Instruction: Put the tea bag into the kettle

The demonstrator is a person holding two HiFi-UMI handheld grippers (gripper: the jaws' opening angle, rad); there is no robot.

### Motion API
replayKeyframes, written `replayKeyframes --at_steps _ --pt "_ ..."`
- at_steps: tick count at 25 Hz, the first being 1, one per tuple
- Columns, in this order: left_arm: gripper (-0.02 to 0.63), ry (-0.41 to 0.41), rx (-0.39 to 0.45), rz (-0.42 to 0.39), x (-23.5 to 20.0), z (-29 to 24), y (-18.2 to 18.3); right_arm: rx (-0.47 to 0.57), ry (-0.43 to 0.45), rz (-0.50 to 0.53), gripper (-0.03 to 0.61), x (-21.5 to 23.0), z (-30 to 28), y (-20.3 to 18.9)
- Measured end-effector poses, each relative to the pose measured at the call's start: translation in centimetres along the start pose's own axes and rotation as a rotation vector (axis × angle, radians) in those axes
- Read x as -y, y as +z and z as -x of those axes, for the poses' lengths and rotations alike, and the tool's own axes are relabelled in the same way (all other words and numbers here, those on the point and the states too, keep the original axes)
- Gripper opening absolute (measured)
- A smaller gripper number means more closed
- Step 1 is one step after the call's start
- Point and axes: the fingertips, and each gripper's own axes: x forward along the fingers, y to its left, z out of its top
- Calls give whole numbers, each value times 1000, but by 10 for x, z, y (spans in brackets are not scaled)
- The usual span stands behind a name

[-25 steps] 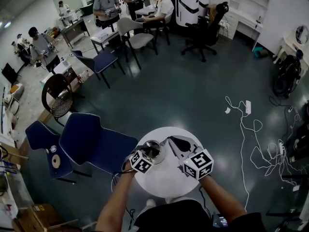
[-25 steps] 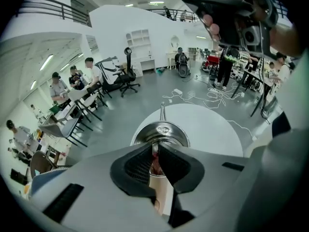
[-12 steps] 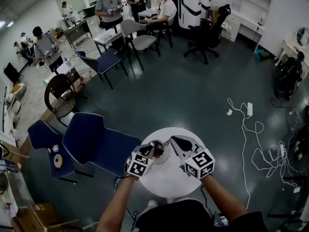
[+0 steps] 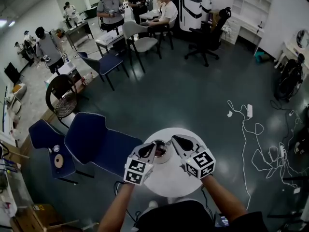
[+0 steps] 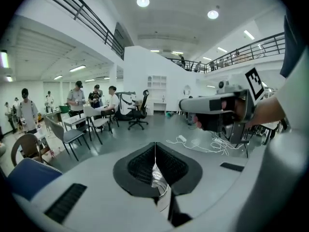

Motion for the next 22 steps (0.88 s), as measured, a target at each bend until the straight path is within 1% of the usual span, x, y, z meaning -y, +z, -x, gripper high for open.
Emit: replayKeyframes --at_steps 5,10,14,16,19,22 --pt "18 35 89 -16 0 29 28 20 -3 0 18 -14 2 9" --pt "18 60 156 -25 3 56 39 38 -11 7 18 -30 6 14" --pt "18 60 210 4 0 82 49 48 -24 12 18 -44 7 20" --pt "18 45 221 30 -2 94 53 55 -29 11 18 -52 6 23" --pt "17 38 232 41 -1 113 54 65 -32 4 18 -69 8 25" --pt "17 34 258 52 1 131 53 64 -41 35 18 -85 13 26"
